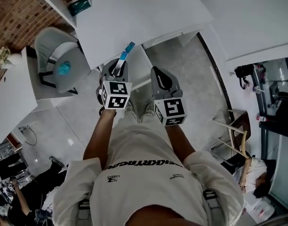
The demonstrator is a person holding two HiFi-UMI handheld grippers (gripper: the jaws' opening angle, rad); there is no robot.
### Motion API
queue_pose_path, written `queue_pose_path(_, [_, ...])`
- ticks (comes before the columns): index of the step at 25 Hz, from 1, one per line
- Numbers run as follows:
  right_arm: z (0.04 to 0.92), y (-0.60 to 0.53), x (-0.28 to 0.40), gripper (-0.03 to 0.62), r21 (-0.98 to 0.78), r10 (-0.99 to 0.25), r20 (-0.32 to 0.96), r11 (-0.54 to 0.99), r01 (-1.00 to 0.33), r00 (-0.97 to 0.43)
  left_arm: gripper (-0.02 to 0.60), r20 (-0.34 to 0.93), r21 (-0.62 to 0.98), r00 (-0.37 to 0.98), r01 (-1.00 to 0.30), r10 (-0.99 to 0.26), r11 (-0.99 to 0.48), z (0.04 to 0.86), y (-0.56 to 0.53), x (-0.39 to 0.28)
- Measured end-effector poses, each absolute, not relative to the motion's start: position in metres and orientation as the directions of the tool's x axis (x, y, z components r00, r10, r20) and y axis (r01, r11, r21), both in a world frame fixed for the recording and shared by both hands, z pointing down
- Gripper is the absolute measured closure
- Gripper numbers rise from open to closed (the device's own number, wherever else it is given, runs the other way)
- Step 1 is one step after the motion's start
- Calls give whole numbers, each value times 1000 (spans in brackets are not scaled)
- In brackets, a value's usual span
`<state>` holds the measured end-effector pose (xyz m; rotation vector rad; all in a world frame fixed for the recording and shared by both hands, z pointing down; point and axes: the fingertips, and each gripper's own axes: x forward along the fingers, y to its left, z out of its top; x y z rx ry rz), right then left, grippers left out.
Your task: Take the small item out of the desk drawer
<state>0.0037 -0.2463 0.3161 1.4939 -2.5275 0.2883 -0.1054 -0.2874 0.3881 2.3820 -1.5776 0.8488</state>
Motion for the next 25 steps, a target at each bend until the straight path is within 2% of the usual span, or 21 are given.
queue_pose_path(15, [254,-240,12,599,-63,-870,161,463,-884,-467,503,271,-24,328,-937,-905,-348,276,-260,-97])
queue_pose_path(25, [233,-241,17,599,-69,-881,118,453,-889,-458,503,173,27,323,-946,-930,-323,239,-245,-94])
